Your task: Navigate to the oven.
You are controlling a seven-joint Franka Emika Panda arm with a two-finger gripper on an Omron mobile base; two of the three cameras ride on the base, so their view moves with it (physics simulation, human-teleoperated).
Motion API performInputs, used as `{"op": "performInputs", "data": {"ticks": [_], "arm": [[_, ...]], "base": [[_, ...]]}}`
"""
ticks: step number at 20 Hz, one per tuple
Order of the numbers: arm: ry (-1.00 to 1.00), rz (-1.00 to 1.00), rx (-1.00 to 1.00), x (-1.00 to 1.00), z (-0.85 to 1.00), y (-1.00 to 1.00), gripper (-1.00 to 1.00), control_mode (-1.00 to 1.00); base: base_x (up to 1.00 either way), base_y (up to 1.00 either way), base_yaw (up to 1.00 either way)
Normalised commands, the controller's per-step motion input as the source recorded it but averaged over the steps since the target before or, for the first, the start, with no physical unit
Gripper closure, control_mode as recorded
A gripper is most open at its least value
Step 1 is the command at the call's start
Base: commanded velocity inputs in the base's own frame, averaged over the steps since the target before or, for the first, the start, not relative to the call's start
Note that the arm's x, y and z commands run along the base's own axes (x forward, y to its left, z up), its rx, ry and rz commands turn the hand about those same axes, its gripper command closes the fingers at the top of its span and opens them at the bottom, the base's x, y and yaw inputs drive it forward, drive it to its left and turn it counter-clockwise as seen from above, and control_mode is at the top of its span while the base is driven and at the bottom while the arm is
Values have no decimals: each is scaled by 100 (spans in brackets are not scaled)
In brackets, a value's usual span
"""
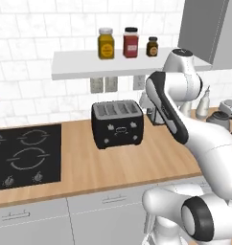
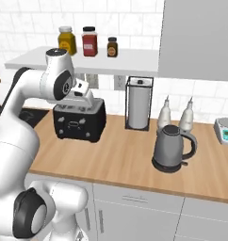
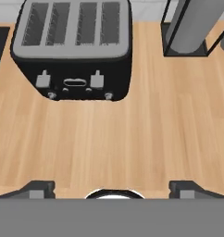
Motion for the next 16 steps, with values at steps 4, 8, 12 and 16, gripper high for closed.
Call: {"op": "performInputs", "data": {"ticks": [4,8,12,16], "arm": [[0,0,0,0,0,0,-100,100],[0,0,0,0,0,0,-100,100],[0,0,0,0,0,0,-100,100],[0,0,0,0,0,0,-100,100]], "base": [[-23,0,-63],[-1,0,-91],[0,0,-93],[0,0,-92]]}}
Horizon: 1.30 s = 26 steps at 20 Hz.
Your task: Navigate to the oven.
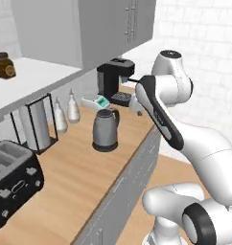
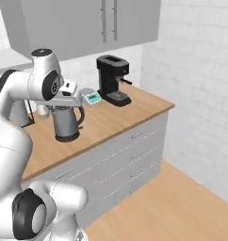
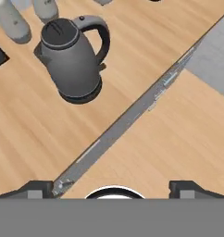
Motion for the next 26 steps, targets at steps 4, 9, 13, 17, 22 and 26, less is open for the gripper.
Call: {"op": "performInputs", "data": {"ticks": [4,9,13,17,22,26], "arm": [[0,0,0,0,0,0,-100,100],[0,0,0,0,0,0,-100,100],[0,0,0,0,0,0,-100,100],[0,0,0,0,0,0,-100,100],[0,0,0,0,0,0,-100,100],[0,0,0,0,0,0,-100,100]], "base": [[0,0,-93],[0,-3,-94],[0,-8,-94],[0,-10,-90],[0,-20,-86],[0,-31,-85]]}}
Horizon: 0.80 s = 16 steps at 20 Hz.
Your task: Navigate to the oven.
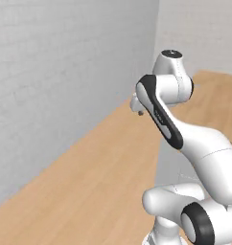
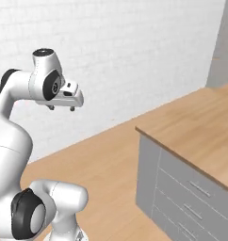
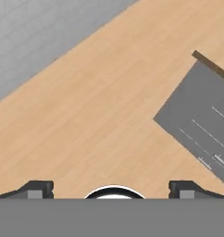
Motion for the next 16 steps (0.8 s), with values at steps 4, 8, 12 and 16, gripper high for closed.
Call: {"op": "performInputs", "data": {"ticks": [4,8,12,16], "arm": [[0,0,0,0,0,0,-100,100],[0,0,0,0,0,0,-100,100],[0,0,0,0,0,0,-100,100],[0,0,0,0,0,0,-100,100]], "base": [[0,-23,-72],[0,-23,-73],[0,-25,-90],[0,-26,-98]]}}
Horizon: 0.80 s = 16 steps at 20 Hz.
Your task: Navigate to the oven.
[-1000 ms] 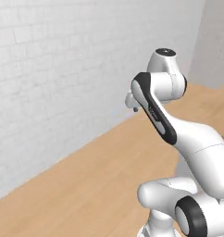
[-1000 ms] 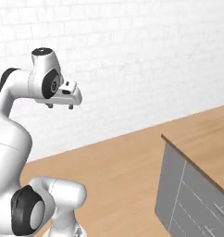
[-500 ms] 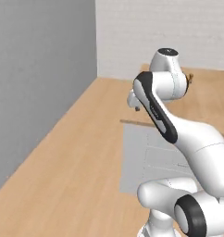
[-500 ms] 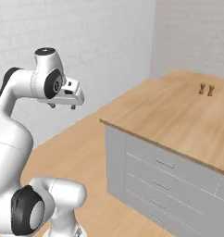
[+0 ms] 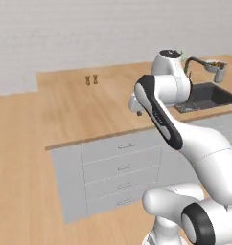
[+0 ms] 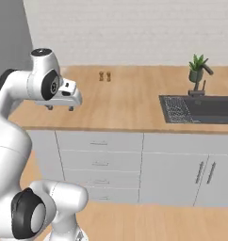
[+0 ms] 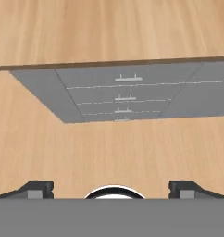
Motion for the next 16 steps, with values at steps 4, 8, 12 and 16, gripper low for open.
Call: {"op": "performInputs", "data": {"ticks": [4,8,12,16], "arm": [[0,0,0,0,0,0,-100,100],[0,0,0,0,0,0,-100,100],[0,0,0,0,0,0,-100,100],[0,0,0,0,0,0,-100,100]], "base": [[0,-23,-98],[23,-38,-88],[56,-37,-78],[88,-24,-66]]}}
